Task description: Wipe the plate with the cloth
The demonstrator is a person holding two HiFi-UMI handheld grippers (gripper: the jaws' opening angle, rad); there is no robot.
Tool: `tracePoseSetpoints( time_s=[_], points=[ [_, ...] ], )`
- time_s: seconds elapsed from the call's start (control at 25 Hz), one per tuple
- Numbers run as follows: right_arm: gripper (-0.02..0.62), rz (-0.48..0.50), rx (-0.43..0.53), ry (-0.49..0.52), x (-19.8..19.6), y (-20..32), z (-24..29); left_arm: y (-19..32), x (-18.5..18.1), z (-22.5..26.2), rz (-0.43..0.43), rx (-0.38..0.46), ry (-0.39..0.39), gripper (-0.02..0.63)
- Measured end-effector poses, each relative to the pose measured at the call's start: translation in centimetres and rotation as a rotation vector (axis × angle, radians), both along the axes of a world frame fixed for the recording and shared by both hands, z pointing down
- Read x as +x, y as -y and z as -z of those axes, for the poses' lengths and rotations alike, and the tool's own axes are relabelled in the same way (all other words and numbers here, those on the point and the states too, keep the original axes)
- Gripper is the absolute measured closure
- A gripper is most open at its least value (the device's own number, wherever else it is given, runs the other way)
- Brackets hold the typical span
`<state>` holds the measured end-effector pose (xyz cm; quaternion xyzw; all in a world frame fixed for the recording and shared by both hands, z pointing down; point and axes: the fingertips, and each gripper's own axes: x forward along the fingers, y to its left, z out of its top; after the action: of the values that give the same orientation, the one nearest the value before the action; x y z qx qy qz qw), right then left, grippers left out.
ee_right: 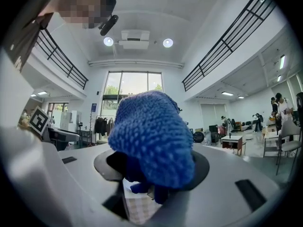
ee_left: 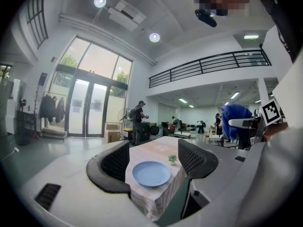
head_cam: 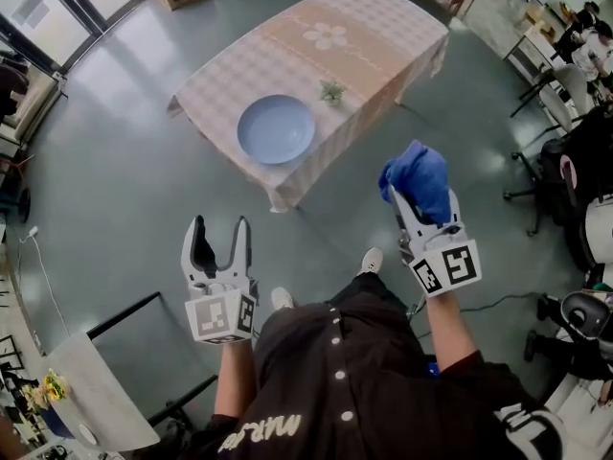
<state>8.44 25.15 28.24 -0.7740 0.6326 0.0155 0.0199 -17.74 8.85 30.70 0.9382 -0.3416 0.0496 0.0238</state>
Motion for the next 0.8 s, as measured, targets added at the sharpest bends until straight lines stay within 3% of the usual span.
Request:
tracePoseSetpoints(
  time_s=[0.36,0.8],
  points=[
    [0.39,0.096,0.01,0.003,3.6,3.3,0.5,0.7,2.1,0.1,0.099,-0.007,0.01,0.284],
    [0.39,0.206,-0.011,0.008,8.5,4.7,-0.1,-0.8,7.4,-0.4,0.184,-0.027,0.014,0.284]
  ],
)
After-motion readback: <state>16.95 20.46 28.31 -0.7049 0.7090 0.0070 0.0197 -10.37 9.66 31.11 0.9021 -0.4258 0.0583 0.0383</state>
